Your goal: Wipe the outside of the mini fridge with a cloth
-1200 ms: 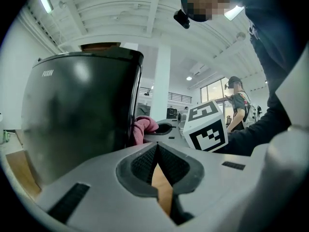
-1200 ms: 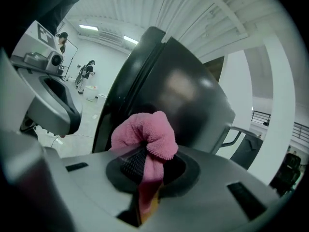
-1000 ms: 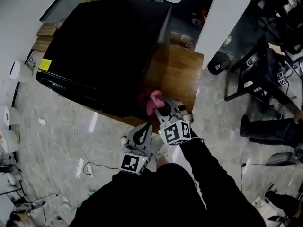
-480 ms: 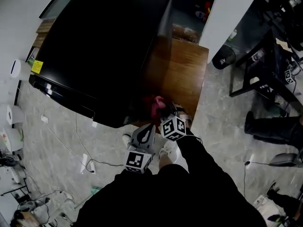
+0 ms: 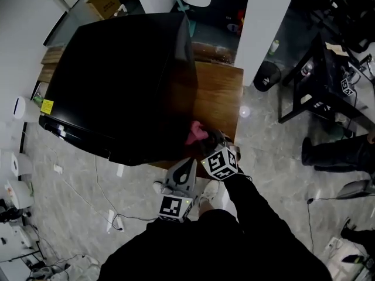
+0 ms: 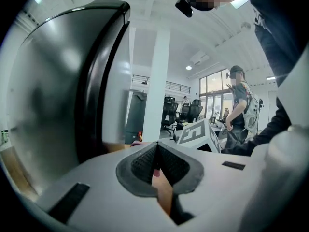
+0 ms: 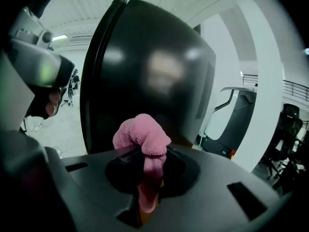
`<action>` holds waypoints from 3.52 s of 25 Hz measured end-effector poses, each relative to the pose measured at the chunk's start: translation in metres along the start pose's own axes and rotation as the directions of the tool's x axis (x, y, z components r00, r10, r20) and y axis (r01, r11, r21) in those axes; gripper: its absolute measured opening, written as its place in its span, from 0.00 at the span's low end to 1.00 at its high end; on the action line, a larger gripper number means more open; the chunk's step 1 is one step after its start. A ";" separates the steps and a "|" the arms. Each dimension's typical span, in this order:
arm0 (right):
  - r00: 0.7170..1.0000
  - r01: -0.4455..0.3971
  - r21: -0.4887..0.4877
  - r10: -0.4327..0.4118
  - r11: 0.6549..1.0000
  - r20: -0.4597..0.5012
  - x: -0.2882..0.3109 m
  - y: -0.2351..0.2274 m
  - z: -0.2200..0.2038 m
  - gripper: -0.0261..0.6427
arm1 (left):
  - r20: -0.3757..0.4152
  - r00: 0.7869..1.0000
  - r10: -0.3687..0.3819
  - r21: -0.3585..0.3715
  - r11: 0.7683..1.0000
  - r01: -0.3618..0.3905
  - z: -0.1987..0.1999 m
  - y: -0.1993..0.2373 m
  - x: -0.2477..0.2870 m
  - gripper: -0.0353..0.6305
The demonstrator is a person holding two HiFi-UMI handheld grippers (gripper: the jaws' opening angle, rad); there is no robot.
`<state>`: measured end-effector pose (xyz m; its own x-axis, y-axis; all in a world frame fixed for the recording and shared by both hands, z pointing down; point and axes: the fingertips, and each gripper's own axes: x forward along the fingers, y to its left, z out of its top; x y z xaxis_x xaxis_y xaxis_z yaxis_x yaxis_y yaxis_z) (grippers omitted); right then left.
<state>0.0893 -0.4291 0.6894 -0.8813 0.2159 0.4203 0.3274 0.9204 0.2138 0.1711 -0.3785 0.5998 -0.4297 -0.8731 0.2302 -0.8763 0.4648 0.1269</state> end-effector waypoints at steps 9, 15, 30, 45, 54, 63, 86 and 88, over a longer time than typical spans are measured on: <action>0.962 0.162 -0.100 -0.135 0.982 0.237 -0.068 -0.130 0.159 0.11 | 0.172 0.985 -0.002 -0.037 0.999 0.008 0.121 -0.028 0.046 0.06; 0.956 0.189 -0.184 -0.138 0.965 0.260 -0.043 -0.171 0.219 0.11 | 0.214 0.976 0.037 -0.029 0.999 -0.032 0.157 -0.014 0.065 0.06; 0.964 0.113 -0.171 -0.066 0.979 0.257 0.028 -0.158 0.185 0.11 | 0.105 0.992 0.069 -0.101 0.993 -0.058 0.079 0.021 0.088 0.06; 1.000 -0.030 -0.124 0.030 0.992 -0.007 0.113 -0.117 0.017 0.11 | -0.132 0.991 0.038 -0.165 0.985 -0.059 -0.049 0.037 0.119 0.06; 0.986 -0.098 -0.130 0.078 0.987 -0.146 0.152 -0.100 -0.045 0.11 | -0.195 0.981 0.015 -0.167 0.985 -0.048 -0.071 0.035 0.106 0.06; 0.937 -0.110 -0.165 0.047 0.980 -0.345 0.167 -0.090 -0.095 0.11 | -0.183 0.983 -0.026 -0.099 0.995 0.008 -0.044 0.017 0.073 0.06; 0.961 0.161 0.159 -0.191 0.974 0.198 -0.179 -0.008 0.289 0.11 | 0.074 0.919 -0.386 0.015 0.922 0.386 0.245 0.034 -0.157 0.06; 0.955 0.163 0.127 -0.189 0.978 0.229 -0.183 0.013 0.322 0.11 | 0.107 0.923 -0.369 0.021 0.929 0.369 0.261 0.055 -0.183 0.06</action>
<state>0.1447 -0.3514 0.3315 -0.9814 0.1070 0.1594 0.1334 0.9771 0.1658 0.1448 -0.2315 0.3132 -0.0971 -0.9933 0.0624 -0.9773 0.1070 0.1827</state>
